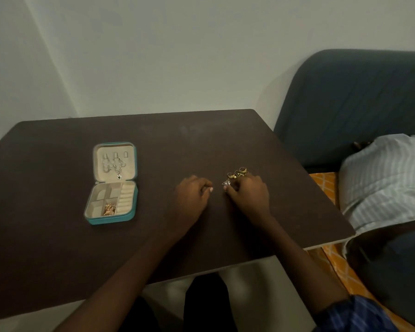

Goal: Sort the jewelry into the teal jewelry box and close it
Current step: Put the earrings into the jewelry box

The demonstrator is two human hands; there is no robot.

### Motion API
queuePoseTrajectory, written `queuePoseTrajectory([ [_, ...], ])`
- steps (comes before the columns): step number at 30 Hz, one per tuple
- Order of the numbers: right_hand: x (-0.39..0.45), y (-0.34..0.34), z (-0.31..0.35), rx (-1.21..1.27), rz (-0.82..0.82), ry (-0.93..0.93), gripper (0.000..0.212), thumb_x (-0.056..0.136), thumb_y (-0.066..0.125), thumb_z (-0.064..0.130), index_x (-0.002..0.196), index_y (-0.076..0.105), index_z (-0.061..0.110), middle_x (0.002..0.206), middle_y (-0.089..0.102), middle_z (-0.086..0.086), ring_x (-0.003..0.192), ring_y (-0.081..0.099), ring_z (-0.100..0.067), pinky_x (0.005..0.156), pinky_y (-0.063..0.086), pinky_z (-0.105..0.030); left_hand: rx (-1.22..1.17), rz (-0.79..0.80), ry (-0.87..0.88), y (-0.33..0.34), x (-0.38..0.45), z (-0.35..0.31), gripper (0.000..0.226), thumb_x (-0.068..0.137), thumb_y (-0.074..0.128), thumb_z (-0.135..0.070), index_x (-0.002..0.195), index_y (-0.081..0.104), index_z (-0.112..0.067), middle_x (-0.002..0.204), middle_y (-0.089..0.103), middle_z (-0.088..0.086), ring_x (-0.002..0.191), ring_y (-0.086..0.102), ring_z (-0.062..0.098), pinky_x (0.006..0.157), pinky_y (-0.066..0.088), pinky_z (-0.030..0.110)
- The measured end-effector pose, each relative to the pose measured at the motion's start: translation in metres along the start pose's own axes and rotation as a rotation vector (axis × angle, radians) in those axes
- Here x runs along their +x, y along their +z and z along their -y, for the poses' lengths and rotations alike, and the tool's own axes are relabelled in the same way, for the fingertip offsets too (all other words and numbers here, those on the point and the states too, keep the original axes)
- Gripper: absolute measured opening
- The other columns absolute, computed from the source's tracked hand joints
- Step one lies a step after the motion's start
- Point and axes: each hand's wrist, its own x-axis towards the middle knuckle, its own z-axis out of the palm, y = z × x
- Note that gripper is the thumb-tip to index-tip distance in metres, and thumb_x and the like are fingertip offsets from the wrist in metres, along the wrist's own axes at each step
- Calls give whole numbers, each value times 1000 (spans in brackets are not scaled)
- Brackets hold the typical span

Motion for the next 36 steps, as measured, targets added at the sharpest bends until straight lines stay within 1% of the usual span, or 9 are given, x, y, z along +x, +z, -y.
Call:
queuePoseTrajectory([
  [4,1,4,-1,-30,14,-15,23,89,53,32,92,69,16,104,63,-6,101,52,-29,77,38,-34,9,4,18,3,1,4,14,85,61,-22,95,70,-18,90,66,3,86,58,22,78,41,31],
  [15,2,3,1,29,-4,-6,20,87,54,33,75,60,18,95,64,-5,97,54,-29,73,35,-34,7,32,17,4,1,5,15,84,60,-25,95,70,-22,88,65,1,87,58,21,75,40,30],
  [18,5,4,5,-7,19,-13,23,85,57,40,80,66,20,96,64,-2,101,53,-26,77,34,-33,17,25,22,3,0,6,15,85,60,-25,95,70,-21,89,65,1,87,57,20,75,39,29],
  [21,8,7,6,-53,43,-40,20,86,56,37,88,66,19,104,63,0,108,51,-25,82,34,-34,19,19,22,0,-1,7,16,85,59,-26,97,69,-21,91,65,1,88,57,20,76,41,30],
  [27,9,6,7,-48,23,-42,21,87,49,28,82,64,13,95,63,-2,99,51,-25,79,32,-35,-13,9,16,-7,-3,6,17,87,58,-27,99,69,-21,90,64,-2,87,57,15,75,40,26],
  [30,7,-2,7,122,14,-37,16,84,55,27,71,60,19,84,61,6,87,51,-16,77,33,-33,-79,1,19,-9,-2,1,16,87,60,-22,97,71,-18,90,67,-2,81,56,10,69,35,18],
  [32,7,-8,9,348,17,-17,13,81,61,24,68,61,26,75,60,12,81,58,-13,77,41,-32,-173,-6,-3,-10,0,-2,16,86,62,-21,97,73,-18,92,70,-4,78,55,4,65,34,10],
  [34,6,-13,12,560,30,11,11,83,63,19,74,67,23,74,65,9,76,62,-11,73,46,-27,-304,-10,-28,-10,2,-4,17,86,63,-18,100,73,-17,94,71,-6,77,58,-1,68,38,2],
  [36,5,-18,16,752,84,31,11,86,62,14,79,71,15,77,69,3,76,65,-9,69,48,-22,-477,12,-43,-12,4,-8,19,87,61,-11,103,72,-13,93,70,-6,76,61,-7,73,43,4],
])
